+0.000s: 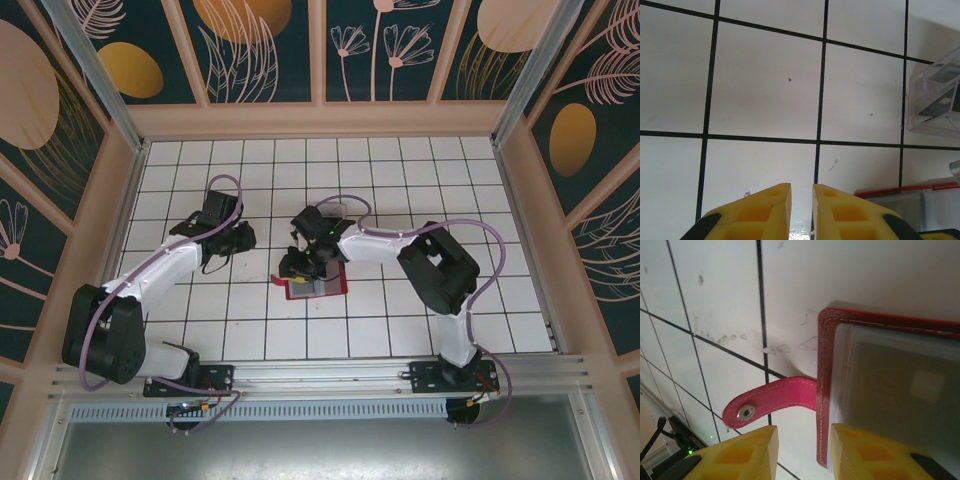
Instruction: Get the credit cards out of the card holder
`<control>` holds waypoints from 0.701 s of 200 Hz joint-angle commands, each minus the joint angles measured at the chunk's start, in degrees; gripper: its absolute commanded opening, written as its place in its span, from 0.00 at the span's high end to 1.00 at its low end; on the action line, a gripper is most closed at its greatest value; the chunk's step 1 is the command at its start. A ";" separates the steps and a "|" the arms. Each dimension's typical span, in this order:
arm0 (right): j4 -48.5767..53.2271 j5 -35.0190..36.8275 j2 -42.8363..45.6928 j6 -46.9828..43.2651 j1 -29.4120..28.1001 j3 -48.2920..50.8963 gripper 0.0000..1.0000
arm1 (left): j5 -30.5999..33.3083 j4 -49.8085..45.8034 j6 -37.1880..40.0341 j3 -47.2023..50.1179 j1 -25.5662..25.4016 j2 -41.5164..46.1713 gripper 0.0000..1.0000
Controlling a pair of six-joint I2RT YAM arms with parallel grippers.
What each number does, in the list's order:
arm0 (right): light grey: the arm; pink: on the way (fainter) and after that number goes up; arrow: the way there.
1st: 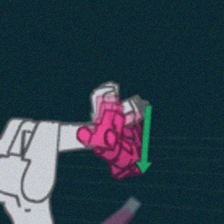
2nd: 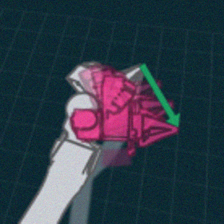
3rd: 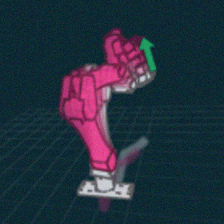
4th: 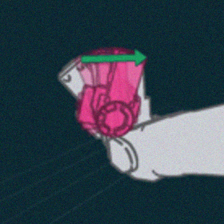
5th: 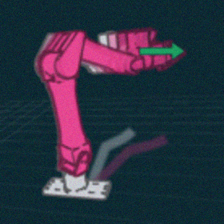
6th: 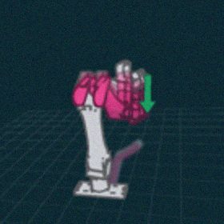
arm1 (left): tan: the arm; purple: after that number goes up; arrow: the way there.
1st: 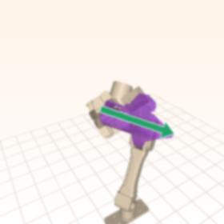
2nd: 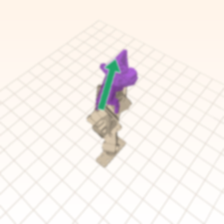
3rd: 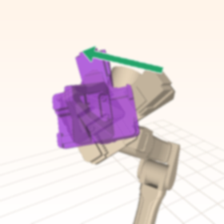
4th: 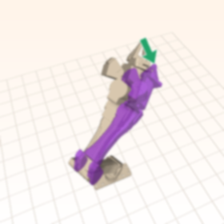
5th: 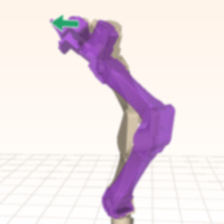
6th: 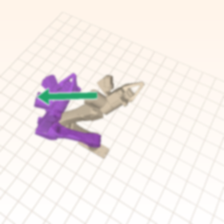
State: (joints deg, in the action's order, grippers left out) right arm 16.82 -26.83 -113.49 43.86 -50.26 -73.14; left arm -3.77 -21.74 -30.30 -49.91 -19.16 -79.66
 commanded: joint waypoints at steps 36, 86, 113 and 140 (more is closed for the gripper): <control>1.32 3.11 -1.71 0.67 -0.54 -1.91 0.66 | 0.84 -1.46 1.30 0.61 0.26 1.20 0.79; 5.00 6.69 -1.15 -0.22 -0.54 -1.94 0.64 | 0.69 -1.27 1.31 0.52 0.26 1.01 0.79; 6.95 8.55 -0.94 -0.53 -0.54 -2.08 0.64 | 0.65 -1.29 1.30 0.34 0.24 0.92 0.79; 9.61 11.23 -0.47 -1.04 -0.63 -2.45 0.64 | 0.58 -1.29 1.36 0.30 0.22 0.84 0.79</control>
State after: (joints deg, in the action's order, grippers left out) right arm 20.27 -21.19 -114.19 43.79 -50.37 -74.91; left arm -3.79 -21.76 -29.98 -49.82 -19.16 -79.64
